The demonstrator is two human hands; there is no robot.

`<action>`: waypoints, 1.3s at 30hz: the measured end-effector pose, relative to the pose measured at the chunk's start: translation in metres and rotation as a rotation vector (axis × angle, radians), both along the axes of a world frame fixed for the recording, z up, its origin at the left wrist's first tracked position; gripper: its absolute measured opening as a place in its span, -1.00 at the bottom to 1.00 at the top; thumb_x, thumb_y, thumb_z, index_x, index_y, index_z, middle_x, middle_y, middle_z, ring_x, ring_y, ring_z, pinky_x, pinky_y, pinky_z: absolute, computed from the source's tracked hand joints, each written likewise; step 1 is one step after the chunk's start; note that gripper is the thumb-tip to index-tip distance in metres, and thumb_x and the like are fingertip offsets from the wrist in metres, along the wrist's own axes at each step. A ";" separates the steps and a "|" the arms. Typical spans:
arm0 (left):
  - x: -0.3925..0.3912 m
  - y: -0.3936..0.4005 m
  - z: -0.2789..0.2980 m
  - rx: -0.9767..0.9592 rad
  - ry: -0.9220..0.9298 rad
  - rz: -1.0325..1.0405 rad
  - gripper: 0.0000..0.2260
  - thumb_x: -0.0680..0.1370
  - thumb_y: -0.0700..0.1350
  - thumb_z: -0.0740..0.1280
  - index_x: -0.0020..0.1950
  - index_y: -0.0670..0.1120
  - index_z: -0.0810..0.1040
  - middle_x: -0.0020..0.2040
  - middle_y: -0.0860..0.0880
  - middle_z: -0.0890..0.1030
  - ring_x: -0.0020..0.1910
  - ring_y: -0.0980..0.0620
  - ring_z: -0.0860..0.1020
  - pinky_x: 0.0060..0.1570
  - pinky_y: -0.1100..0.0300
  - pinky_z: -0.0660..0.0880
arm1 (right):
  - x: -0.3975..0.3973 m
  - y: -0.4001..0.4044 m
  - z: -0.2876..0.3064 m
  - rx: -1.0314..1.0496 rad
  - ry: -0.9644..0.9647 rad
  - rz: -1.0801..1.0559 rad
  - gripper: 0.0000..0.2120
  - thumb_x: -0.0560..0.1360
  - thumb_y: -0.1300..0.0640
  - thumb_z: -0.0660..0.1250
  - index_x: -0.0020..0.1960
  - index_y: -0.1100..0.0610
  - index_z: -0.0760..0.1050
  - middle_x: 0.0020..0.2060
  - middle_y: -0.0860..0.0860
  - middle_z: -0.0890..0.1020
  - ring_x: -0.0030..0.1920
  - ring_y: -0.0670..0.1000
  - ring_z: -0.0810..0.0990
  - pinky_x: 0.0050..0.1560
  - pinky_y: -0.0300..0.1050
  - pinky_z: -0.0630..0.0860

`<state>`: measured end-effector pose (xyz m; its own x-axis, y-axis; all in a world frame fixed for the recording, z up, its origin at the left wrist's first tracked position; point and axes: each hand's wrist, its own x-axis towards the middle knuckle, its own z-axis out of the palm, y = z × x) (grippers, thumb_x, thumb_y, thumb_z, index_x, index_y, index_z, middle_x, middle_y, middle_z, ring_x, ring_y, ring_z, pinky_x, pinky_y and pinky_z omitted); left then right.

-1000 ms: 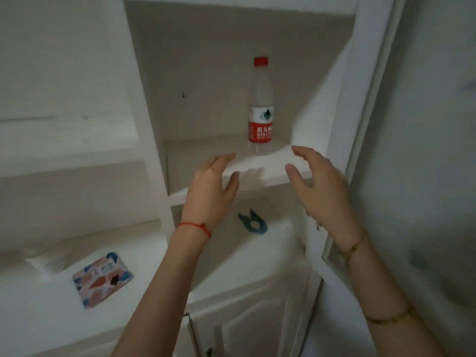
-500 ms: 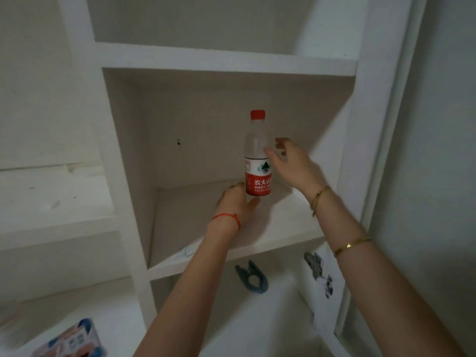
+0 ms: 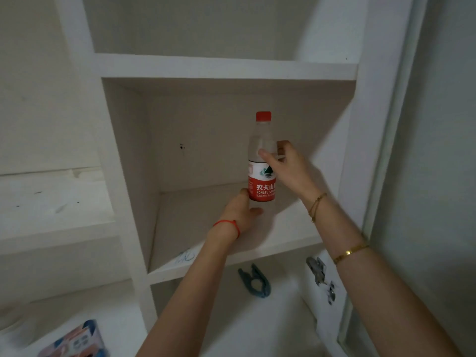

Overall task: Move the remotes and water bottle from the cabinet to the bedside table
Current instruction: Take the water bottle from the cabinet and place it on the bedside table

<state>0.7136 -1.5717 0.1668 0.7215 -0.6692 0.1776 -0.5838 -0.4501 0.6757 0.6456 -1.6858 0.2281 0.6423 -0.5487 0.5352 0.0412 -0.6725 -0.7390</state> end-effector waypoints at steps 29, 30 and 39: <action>-0.129 0.168 -0.033 -0.637 0.792 -0.069 -0.63 0.48 -0.44 0.32 0.28 -0.26 0.52 -0.06 -0.18 0.69 -0.14 -0.01 0.67 -0.05 0.24 0.63 | -0.136 0.120 -0.030 -0.089 -0.176 0.189 -0.61 0.58 -0.04 0.29 0.33 0.13 0.49 0.06 -0.11 0.62 0.00 -0.18 0.61 0.01 -0.30 0.60; -0.133 0.174 -0.036 -0.632 0.789 -0.054 -0.61 0.49 -0.44 0.31 0.31 -0.27 0.50 -0.01 -0.22 0.67 -0.10 -0.05 0.65 -0.03 0.23 0.62 | -0.138 0.124 -0.034 -0.078 -0.176 0.199 -0.61 0.57 -0.04 0.30 0.32 0.13 0.49 0.06 -0.09 0.63 0.01 -0.14 0.63 0.02 -0.22 0.62; -0.161 0.238 -0.067 -0.594 0.800 0.038 -0.62 0.50 -0.40 0.32 0.31 -0.21 0.52 0.15 -0.24 0.65 0.15 -0.16 0.62 0.12 0.14 0.59 | -0.151 0.170 -0.069 -0.009 -0.146 0.329 -0.60 0.53 -0.11 0.31 0.29 0.06 0.51 0.08 -0.10 0.64 0.02 -0.11 0.64 -0.08 -0.33 0.59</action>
